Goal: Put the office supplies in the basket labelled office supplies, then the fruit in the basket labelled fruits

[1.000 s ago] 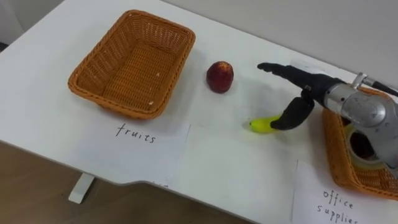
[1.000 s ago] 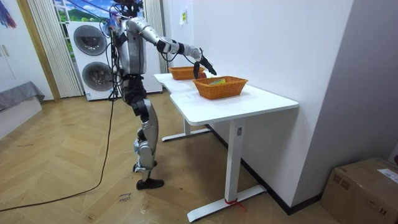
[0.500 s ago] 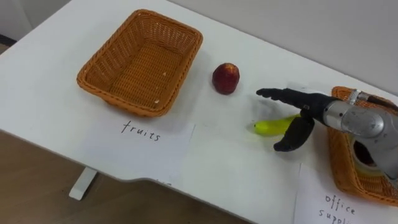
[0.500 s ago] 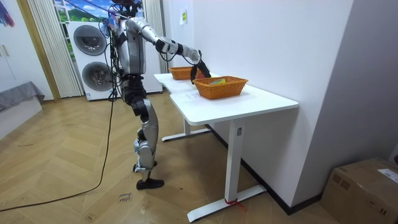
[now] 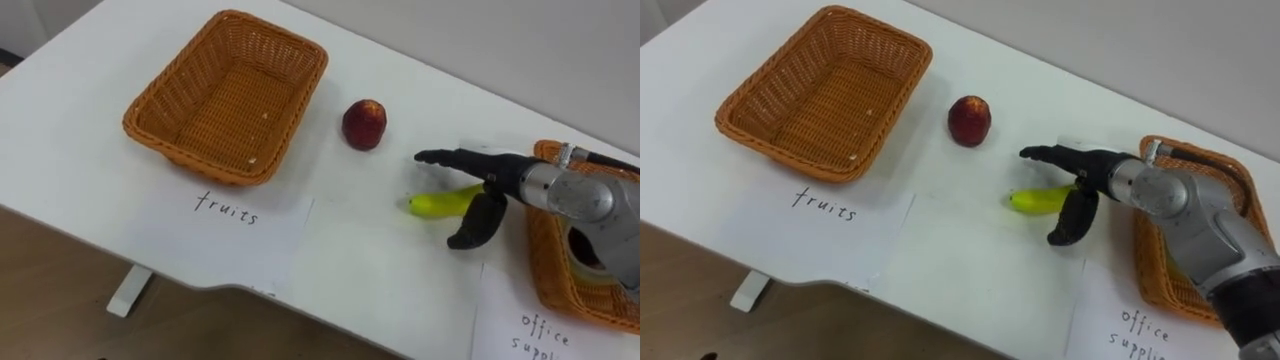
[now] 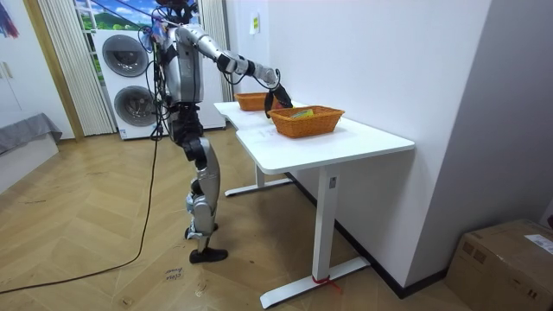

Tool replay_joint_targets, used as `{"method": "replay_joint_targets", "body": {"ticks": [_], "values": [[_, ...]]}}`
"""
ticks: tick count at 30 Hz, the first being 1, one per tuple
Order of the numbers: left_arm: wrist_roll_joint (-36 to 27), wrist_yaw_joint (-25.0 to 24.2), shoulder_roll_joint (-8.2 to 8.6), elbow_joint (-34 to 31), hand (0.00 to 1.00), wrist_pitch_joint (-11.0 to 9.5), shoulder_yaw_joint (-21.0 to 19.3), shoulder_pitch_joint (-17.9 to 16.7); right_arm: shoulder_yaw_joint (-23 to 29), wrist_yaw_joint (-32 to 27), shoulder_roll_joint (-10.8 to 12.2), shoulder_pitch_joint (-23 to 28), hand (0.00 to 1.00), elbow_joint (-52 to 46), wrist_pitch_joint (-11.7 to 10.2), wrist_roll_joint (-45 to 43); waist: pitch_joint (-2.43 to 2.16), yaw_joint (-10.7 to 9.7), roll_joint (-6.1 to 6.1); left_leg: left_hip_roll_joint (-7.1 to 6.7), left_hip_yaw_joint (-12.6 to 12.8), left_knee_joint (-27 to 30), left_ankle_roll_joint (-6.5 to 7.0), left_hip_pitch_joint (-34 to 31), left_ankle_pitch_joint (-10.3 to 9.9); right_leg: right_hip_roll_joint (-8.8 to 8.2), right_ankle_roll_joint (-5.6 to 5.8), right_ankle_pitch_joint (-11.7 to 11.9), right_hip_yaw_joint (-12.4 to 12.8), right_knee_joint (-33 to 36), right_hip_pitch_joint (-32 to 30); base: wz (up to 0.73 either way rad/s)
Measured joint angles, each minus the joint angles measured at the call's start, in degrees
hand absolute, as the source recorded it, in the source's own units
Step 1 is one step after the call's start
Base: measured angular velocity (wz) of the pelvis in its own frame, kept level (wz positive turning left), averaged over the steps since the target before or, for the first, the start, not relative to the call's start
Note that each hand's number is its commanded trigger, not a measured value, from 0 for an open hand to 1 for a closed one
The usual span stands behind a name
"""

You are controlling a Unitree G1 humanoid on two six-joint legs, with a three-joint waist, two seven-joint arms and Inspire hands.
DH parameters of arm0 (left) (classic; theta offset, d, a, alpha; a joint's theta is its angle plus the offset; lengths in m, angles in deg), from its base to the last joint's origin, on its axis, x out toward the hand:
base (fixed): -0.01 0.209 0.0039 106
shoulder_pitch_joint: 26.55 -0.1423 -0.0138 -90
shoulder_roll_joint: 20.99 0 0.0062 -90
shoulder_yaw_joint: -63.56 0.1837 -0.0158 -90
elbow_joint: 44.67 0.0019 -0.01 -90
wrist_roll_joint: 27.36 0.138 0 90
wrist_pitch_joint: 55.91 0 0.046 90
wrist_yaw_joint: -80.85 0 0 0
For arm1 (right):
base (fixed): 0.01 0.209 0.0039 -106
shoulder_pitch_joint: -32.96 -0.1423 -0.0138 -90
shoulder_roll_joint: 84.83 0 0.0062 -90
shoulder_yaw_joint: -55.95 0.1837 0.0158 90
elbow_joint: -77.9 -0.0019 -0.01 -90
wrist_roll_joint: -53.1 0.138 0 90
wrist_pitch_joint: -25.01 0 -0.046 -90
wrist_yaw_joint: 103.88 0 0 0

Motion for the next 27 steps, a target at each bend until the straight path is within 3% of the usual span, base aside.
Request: {"method": "replay_joint_targets", "body": {"ticks": [17, 18, 19, 25, 27], "values": [[1.1, 1.2, 0.00, 0.0, 0.00, -0.1, 1.2, 0.8, -1.7, -1.1, 0.0, -0.1, 0.00, 2.7, 0.0, -2.6, 0.79, 0.7, 1.08, -0.04, -0.2, 0.0, 0.00, -0.3, 0.0, 0.01, -0.03, 0.0, 0.0, 0.0, -0.1, 0.00], [1.1, 1.2, 0.00, 0.0, 0.00, 0.0, 1.3, 0.8, -1.8, -1.3, 0.0, -0.1, 0.66, 2.7, 0.0, -2.9, 0.81, 0.7, 1.10, -0.04, -0.2, 0.0, 0.00, -0.3, 0.0, 0.01, -0.04, 0.0, 0.0, 0.0, -0.1, 0.00], [1.1, 1.2, 0.00, 0.0, 0.00, 0.0, 1.5, 0.8, -1.9, -1.4, 0.0, -0.1, 1.00, 2.7, 0.0, -3.4, 0.86, 0.8, 1.19, -0.04, -0.2, 0.1, 0.01, -0.4, 0.0, 0.03, -0.05, 0.1, 0.0, 0.0, -0.1, 0.00], [1.1, 1.1, 0.10, 0.0, 0.00, 0.0, 2.7, 1.1, -1.8, -4.2, 0.0, -0.1, 1.00, 2.8, 0.0, -5.8, 0.79, 1.2, 1.54, 0.02, -0.3, 0.8, 0.02, -1.1, 0.0, 0.13, -0.13, 0.3, 0.1, 0.0, -0.6, 0.00], [1.0, 1.1, 0.09, 0.0, 0.00, 0.0, 2.8, 1.8, -1.7, -5.2, 0.0, -0.6, 1.00, 2.7, 1.3, -6.8, 0.74, 2.3, 1.56, 0.02, -0.3, 0.9, 0.03, -1.1, 0.0, 0.13, -0.13, 0.3, 0.0, 0.1, -0.6, 0.00]]}}
